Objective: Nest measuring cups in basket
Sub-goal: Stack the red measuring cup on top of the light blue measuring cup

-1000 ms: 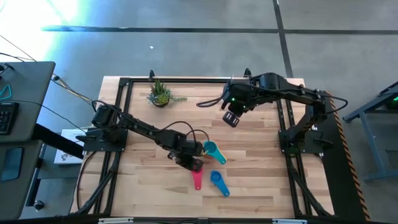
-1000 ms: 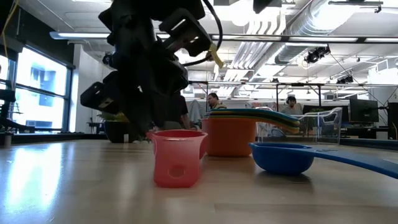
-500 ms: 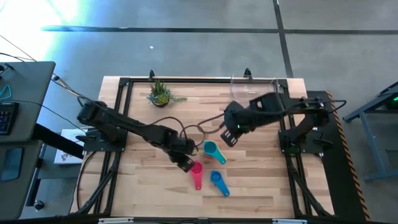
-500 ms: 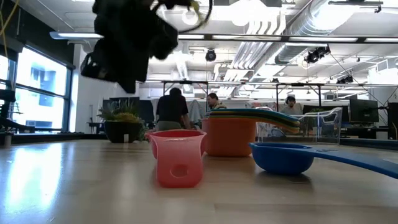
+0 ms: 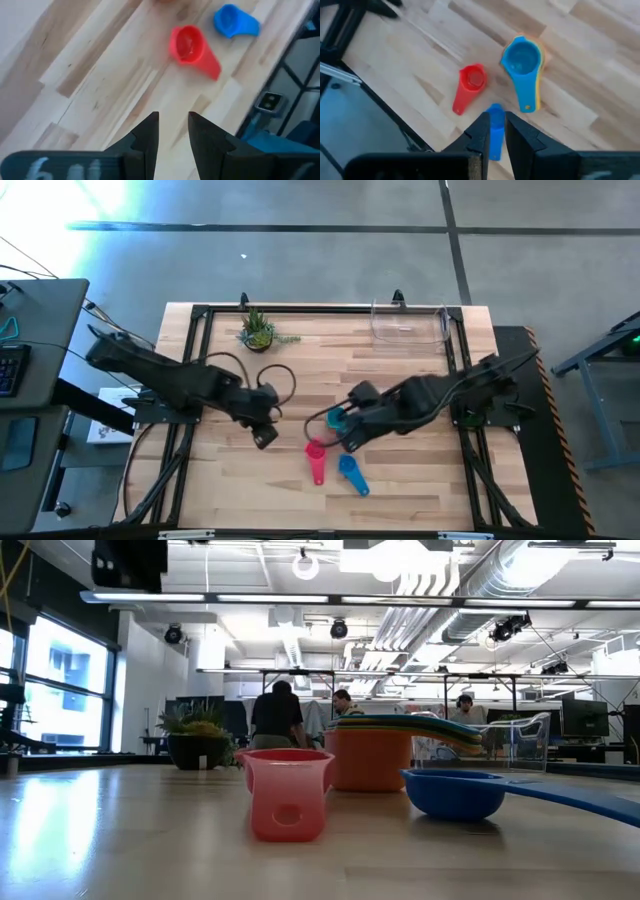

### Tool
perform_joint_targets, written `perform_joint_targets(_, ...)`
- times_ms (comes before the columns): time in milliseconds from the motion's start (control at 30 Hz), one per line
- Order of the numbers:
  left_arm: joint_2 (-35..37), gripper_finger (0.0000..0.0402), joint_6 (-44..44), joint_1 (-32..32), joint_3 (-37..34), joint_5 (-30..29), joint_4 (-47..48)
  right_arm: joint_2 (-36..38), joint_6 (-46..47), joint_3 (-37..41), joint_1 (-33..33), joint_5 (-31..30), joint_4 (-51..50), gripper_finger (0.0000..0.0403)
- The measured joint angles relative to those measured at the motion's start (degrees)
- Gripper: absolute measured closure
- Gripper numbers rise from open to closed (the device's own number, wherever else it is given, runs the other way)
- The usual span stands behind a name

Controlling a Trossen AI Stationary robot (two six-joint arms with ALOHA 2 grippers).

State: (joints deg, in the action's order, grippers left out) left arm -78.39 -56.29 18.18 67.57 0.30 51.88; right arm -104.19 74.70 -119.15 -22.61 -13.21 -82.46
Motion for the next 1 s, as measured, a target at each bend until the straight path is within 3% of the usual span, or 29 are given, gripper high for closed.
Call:
perform_joint_targets(267,8.9,0.0306,-1.0,3.6,0.0,-4.2,2.9,-7.0,0.5,0.0,-0.7,2.1,9.5,0.0310)
perform_joint_targets(433,12.8,0.0306,-3.5,4.9,0.0,-6.5,5.2,-10.7,7.0,0.0,-0.7,0.0,11.8,0.0285)
perform_joint_targets(733,18.3,0.0306,-7.6,7.0,0.0,-9.7,11.9,-17.6,16.7,0.0,-0.8,0.5,14.2,0.0284)
perform_joint_targets(1000,20.7,0.0306,-10.1,8.3,0.0,-11.8,14.7,-22.6,18.5,0.0,-1.0,1.2,14.8,0.0284)
